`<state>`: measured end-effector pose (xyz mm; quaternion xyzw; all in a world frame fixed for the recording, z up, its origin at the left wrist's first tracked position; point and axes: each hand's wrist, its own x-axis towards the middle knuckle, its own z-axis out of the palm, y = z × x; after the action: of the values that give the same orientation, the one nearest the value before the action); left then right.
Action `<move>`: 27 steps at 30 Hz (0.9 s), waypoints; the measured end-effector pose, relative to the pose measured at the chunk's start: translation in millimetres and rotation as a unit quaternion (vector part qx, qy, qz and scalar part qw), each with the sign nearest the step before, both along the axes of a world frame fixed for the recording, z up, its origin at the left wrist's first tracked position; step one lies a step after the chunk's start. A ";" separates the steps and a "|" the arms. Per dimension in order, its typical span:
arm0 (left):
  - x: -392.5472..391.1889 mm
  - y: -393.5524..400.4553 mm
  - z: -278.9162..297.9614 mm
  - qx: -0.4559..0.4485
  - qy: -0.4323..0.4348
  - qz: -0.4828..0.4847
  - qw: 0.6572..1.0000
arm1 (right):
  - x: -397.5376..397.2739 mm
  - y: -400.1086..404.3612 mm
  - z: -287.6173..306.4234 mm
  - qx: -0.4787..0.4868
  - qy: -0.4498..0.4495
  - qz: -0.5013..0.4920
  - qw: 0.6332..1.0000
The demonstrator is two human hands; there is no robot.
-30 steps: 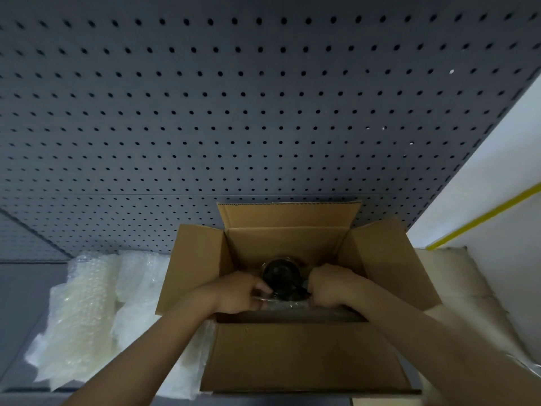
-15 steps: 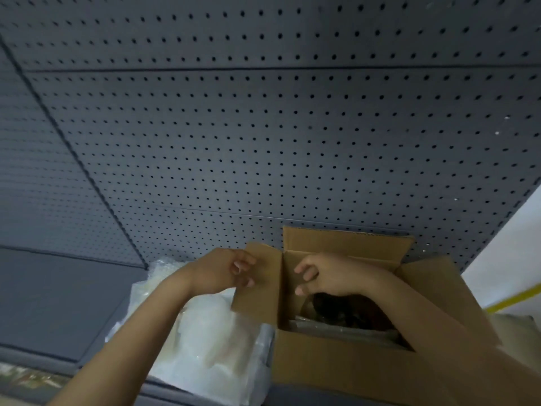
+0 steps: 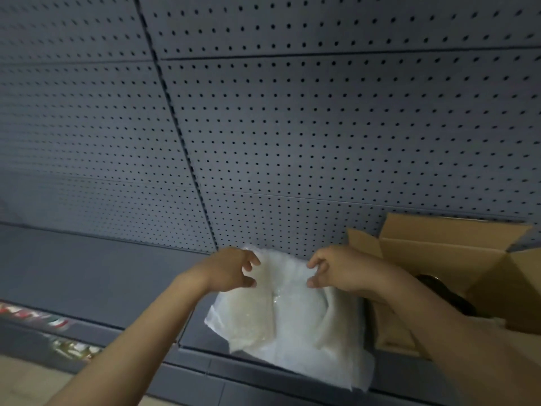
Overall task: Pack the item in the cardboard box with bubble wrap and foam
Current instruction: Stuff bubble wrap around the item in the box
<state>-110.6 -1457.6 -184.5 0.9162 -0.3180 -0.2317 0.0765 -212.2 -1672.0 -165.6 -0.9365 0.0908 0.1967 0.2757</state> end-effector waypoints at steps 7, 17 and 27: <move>13.3 34.7 -13.8 0.012 0.012 0.027 1.000 | 20.3 29.4 -16.6 -0.030 0.042 0.021 0.998; 54.9 67.4 -43.5 0.042 0.027 0.024 0.998 | 57.9 56.6 -54.9 -0.032 0.095 0.017 0.995; 128.1 93.4 -74.7 0.050 0.051 -0.057 0.996 | 112.8 102.2 -97.4 -0.067 0.138 -0.057 0.986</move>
<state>17.5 -1364.2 -259.2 0.8860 -0.3535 -0.2981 0.0329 -99.4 -1569.9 -262.9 -0.9099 0.1947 0.3016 0.2081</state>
